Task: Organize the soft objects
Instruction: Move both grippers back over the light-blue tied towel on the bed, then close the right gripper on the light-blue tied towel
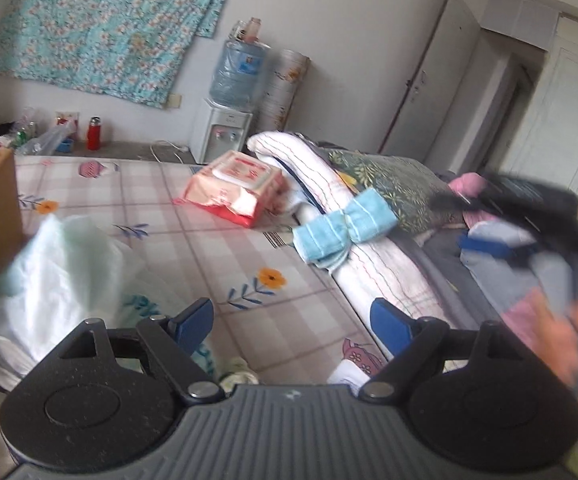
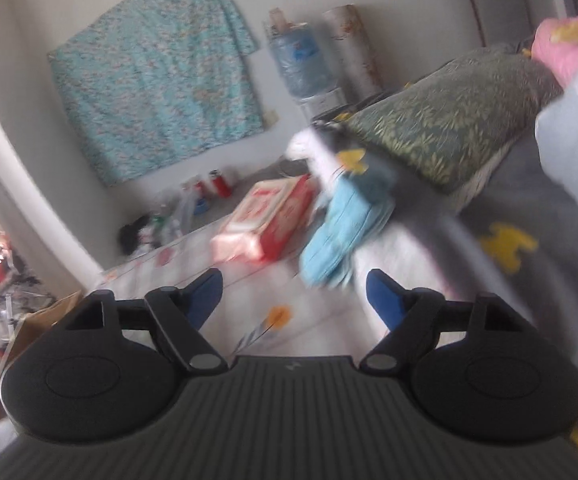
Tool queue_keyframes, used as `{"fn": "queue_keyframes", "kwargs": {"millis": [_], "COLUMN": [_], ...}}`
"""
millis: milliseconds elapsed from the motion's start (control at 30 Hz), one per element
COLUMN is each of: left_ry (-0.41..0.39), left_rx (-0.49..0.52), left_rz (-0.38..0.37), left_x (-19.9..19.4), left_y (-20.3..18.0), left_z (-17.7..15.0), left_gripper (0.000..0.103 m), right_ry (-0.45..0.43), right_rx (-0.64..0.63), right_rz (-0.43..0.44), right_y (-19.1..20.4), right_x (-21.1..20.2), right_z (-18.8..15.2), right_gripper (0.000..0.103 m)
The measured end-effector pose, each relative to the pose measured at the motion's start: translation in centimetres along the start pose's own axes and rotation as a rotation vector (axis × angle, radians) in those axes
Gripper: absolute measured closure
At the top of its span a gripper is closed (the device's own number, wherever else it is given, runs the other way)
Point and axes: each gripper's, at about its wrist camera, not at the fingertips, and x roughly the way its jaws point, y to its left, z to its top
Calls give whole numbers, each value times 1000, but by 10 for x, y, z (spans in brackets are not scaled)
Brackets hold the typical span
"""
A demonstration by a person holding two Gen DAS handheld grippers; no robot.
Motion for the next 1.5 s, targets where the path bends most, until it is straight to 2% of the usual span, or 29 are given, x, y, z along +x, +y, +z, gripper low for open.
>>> {"fn": "queue_keyframes", "kwargs": {"millis": [167, 267, 333, 400, 433, 467, 567, 700, 867, 933, 1033, 1067, 1200, 1233, 1367, 1400, 1500], "left_ry": [6, 6, 0, -5, -9, -12, -23, -29, -39, -42, -26, -21, -5, -3, 1, 4, 4], "left_rx": [27, 39, 32, 31, 35, 41, 72, 112, 149, 152, 135, 129, 108, 105, 103, 104, 106], "left_rz": [27, 54, 65, 67, 69, 71, 63, 38, -14, -25, -43, -46, -47, -48, -44, -42, -34], "left_x": [7, 9, 9, 8, 7, 6, 1, -4, -13, -17, -18, -17, -16, -16, -15, -15, -13], "left_y": [6, 15, 21, 25, 25, 25, 24, 18, 10, 8, 9, 10, 11, 11, 10, 10, 10], "left_z": [-6, -5, -4, -3, -4, -5, -9, -12, -17, -20, -25, -27, -32, -32, -33, -33, -33], "left_gripper": [16, 16, 16, 16, 16, 16, 16, 16, 14, 14, 14, 14, 15, 15, 15, 15, 15], "right_ry": [8, 15, 30, 57, 66, 67, 47, 48, 85, 84, 64, 62, 67, 67, 72, 65, 87], "right_rx": [37, 36, 15, 8, 4, 2, -6, -15, -56, -87, -127, -130, -136, -147, -198, -214, -208], "right_rz": [-108, -118, -133, -132, -131, -126, -83, 38, 182, 191, 137, 117, 17, -11, -82, -103, -139], "right_y": [-32, -42, -41, -40, -39, -38, -29, -9, 23, 34, 38, 36, 18, 15, 2, 0, -12], "right_x": [86, 127, 149, 163, 165, 166, 151, 107, 41, 15, -8, -13, -8, -3, 27, 35, 65], "right_z": [45, 56, 57, 55, 52, 51, 48, 47, 40, 33, 24, 21, 14, 14, 10, 10, 10], "right_gripper": [23, 24, 31, 63, 70, 82, 88, 96, 96, 96, 93, 88, 58, 53, 22, 20, 20]}}
